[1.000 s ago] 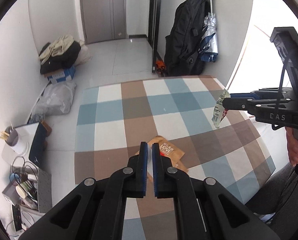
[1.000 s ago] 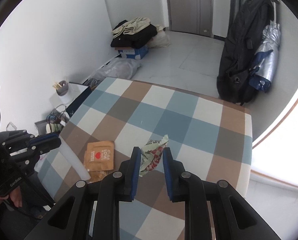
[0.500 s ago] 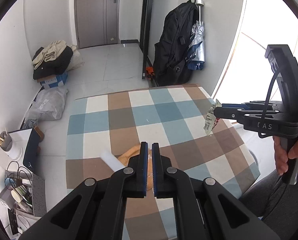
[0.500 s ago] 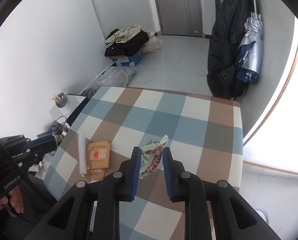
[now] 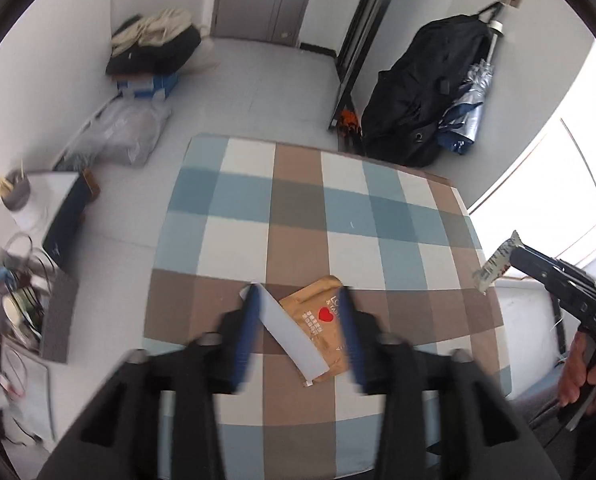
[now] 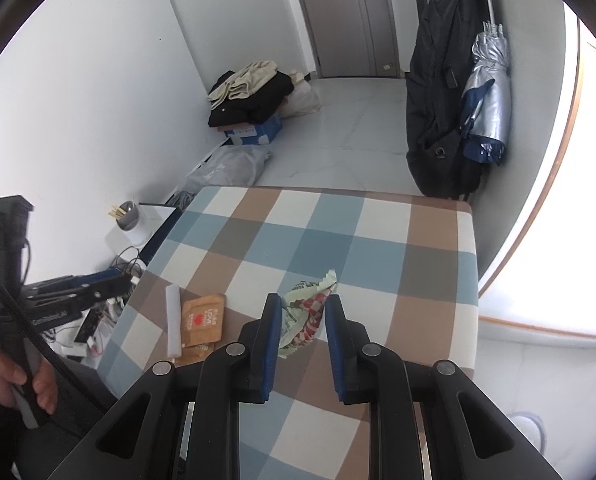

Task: Collect trash
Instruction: 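Grasp the white paper strip with the left tool while the right tool holds the wrapper, then carry the white strip with the left tool while the right tool carries the wrapper to the bin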

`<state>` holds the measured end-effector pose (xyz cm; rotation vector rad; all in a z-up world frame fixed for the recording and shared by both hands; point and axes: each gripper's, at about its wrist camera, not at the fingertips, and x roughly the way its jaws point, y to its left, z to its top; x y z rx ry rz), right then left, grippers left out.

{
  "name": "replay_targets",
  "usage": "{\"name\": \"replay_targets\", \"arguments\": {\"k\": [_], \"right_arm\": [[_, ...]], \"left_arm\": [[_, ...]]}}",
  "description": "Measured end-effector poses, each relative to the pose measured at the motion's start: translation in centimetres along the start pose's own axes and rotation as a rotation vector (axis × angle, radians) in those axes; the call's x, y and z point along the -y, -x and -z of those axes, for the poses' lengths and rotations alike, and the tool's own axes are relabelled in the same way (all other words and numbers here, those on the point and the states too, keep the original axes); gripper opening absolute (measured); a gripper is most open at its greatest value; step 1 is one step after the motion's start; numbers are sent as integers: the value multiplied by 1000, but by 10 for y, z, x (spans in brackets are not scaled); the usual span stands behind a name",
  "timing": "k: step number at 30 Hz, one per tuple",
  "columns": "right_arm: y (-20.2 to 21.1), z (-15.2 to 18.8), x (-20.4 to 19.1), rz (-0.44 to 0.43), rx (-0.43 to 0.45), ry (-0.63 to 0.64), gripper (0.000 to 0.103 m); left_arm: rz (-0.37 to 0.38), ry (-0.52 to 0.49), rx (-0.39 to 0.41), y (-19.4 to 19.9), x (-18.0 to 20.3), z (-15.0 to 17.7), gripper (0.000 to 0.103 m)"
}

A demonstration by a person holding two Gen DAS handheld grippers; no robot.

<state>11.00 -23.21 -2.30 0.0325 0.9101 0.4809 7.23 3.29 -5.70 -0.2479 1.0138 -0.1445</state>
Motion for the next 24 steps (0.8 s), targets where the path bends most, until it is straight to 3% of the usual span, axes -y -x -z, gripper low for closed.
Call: {"name": "replay_targets", "arguments": {"k": [2,12,13,14,15,17,24], "right_arm": [[1,0,0,-4,3,-4,21],[3,-2,2,-22,8,-9,21],[3,-2,3,-25,10,-11,21],[4,-2,4,-27,11,-13,21],[5,-2,4,-28,12,-16,21],[7,-2,5,-32,17,-19,21],[10,-2,6,-38,19,-23,21]], "left_arm": [[-11,5,-25,-10,-1,2,63],[-86,61,-223,-62,-2,4,61],[-113,73,-236,-66,-5,4,59],[-130,83,-245,-68,-6,5,52],[-137,86,-262,-71,-7,6,38],[-167,56,-258,-71,-4,7,28],[-133,76,-249,-63,-12,8,13]]}}
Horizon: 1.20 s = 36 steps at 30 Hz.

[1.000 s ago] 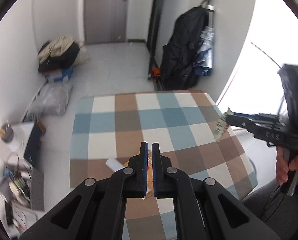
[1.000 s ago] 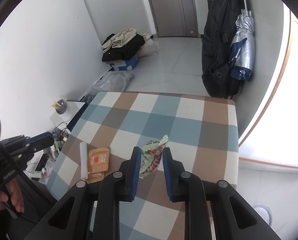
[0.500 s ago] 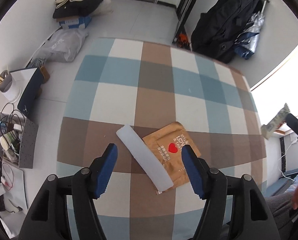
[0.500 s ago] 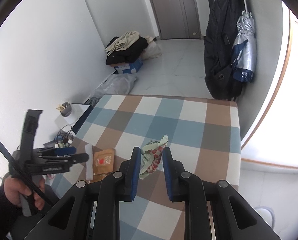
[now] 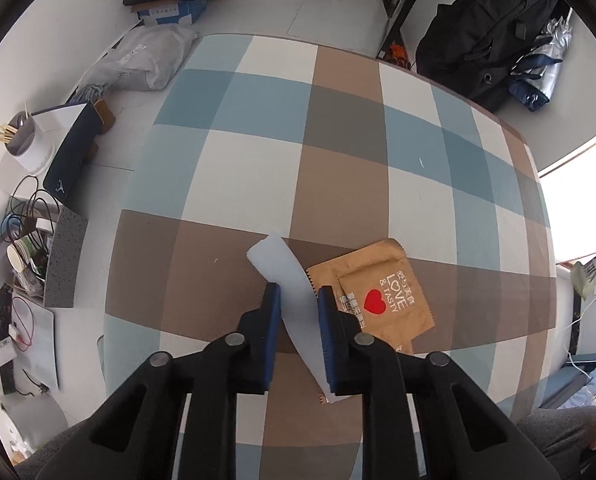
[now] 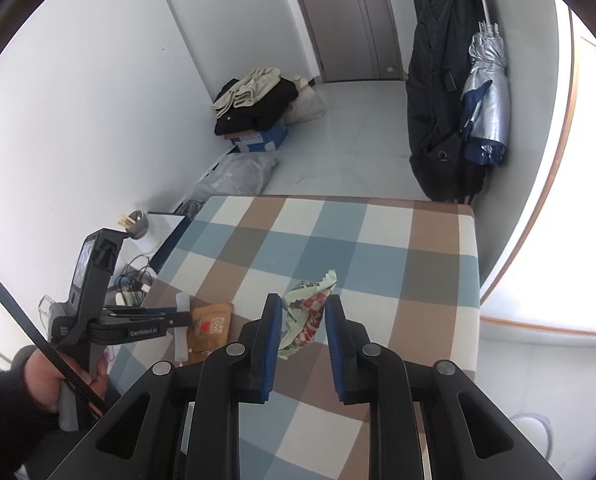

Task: Collect trash
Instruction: 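Carry the white strip with the left tool while the right tool carries the wrapper to the bin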

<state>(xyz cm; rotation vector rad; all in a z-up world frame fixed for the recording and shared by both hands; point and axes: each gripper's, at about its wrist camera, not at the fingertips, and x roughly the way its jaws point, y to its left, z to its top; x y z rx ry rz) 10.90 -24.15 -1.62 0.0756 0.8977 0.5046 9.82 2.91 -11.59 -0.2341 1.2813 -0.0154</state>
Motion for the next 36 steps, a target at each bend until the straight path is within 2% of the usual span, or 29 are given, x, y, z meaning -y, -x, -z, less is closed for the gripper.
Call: {"name": "replay_targets", "arguments": {"k": [3,8,12,17,21,28,36], "right_arm": [[2,1,1,-3,4,-3,21],[1,3,2,6,0,-9,21],[1,6,1,18,-3,-5,21],[4,9,1,14,1,-14,21],[12,16,-1,-31,19,-60,21],[38,19,-7,-52,76,-78,21],[89,23,19,-24,158,-140,21]], "left_arm": [[46,-15,-2,3,-1,1,12],[44,-52,23,12,3,6,12],[71,-60,46,20,2,5,12],[87,-98,122,40,10,10,12],[132,-111,167,55,16,12,12],[198,-187,252,87,49,16,12],[297,-275,323,115,105,20,12]]}}
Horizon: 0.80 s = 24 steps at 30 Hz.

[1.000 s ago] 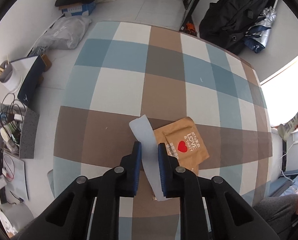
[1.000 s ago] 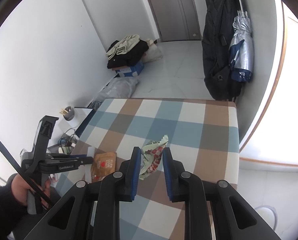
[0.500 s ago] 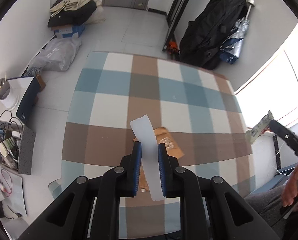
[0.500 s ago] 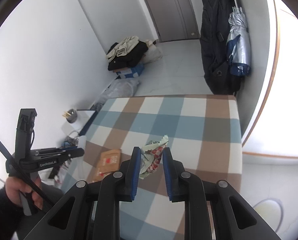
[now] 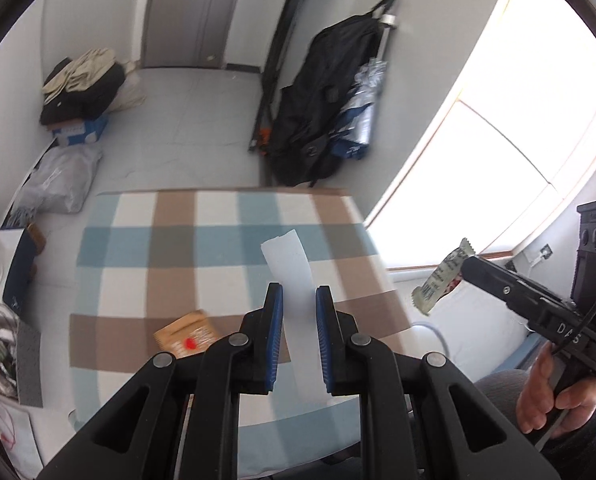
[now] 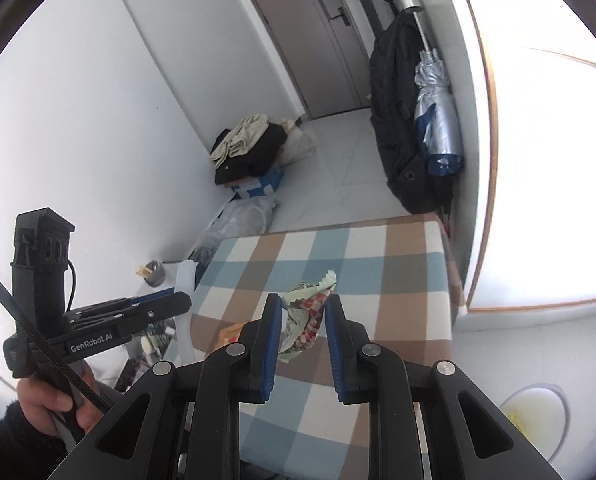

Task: Collect trash
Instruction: 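Carry the white strip with the left tool while the right tool carries the wrapper to the bin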

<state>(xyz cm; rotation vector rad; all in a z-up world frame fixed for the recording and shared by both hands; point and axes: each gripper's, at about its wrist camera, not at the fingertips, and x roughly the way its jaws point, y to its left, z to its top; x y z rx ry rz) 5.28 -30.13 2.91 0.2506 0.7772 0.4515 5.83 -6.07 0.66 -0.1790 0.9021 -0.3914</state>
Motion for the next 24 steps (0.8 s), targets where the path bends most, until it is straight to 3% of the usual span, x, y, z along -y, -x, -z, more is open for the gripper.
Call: {"name": "replay_targets", "arguments": {"k": [8,15,20,24], "right_arm": [[76,-5,36,85,131,-15,21],[134,8,86,197,197,-82,21],[158,34,135,294,200,-177,21],[155,61,180,378,140,-269,21]], "left_arm": [[129,-106,42,-10,77,-16,12],[256,-178,10,-38,142,-23,12],[332,-221,-55,-69,182,-18,12],[371,-248,-118,-96,204,-10,12]]}}
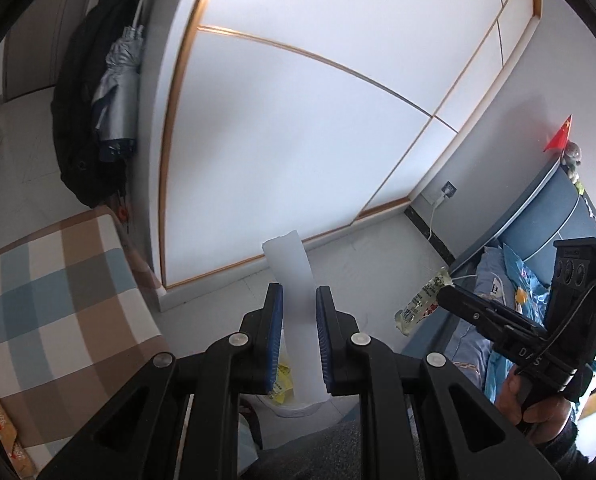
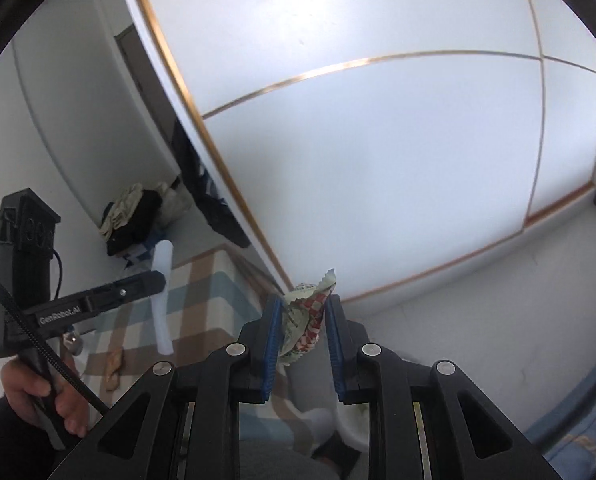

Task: Collect trash
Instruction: 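Carry the white strip with the left tool while the right tool carries the wrapper to the bin, then open the right tool over the white bin to drop the wrapper, then open the left tool over the white bin to drop the white strip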

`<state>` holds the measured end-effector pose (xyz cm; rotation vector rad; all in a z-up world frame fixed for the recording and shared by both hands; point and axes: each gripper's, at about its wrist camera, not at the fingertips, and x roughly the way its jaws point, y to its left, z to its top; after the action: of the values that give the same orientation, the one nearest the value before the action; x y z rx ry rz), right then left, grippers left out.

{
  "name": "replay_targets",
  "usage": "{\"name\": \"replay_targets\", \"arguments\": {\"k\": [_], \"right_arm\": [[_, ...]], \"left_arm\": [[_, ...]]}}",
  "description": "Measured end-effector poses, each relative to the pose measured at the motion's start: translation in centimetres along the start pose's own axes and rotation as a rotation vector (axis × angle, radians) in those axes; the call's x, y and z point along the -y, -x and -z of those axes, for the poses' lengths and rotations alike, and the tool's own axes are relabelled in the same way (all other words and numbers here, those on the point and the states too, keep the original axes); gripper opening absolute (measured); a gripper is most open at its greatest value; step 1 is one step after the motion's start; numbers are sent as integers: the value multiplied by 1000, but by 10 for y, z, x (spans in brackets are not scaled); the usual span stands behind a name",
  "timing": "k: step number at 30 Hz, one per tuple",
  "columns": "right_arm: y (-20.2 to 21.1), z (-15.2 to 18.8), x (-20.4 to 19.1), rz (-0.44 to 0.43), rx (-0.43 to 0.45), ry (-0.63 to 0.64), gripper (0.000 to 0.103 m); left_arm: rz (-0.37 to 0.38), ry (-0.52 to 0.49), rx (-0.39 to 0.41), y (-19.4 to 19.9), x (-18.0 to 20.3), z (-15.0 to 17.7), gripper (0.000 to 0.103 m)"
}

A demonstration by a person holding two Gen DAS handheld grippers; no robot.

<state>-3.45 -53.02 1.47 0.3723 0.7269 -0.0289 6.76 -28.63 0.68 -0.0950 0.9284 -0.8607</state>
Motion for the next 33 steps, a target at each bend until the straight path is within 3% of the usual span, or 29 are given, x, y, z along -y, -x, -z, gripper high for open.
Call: {"name": "replay_targets", "arguments": {"k": [7,13,20,26,29,31,33], "right_arm": [[-33,36,70,69,-115,-158,21],[-74,63,106,67,-222,-250,21],[-126,80,115,29,-311,-295,22],[-145,88,129,-19,-335,-343,23],[-148,88,137,-46,-324,-357,35],[-147,89,142,-46,-307,-366,51],[-145,89,146,-46,-297,-373,51]], "left_arm": [[50,-16,-103,-52,14,8,12],[61,-7,-175,-85,14,11,12],[57,15,-249,-115,11,17,12],[54,30,-292,-134,8,18,12],[55,32,-313,-142,8,20,12],[54,29,-328,-147,8,21,12],[52,28,-349,-155,10,23,12]]}}
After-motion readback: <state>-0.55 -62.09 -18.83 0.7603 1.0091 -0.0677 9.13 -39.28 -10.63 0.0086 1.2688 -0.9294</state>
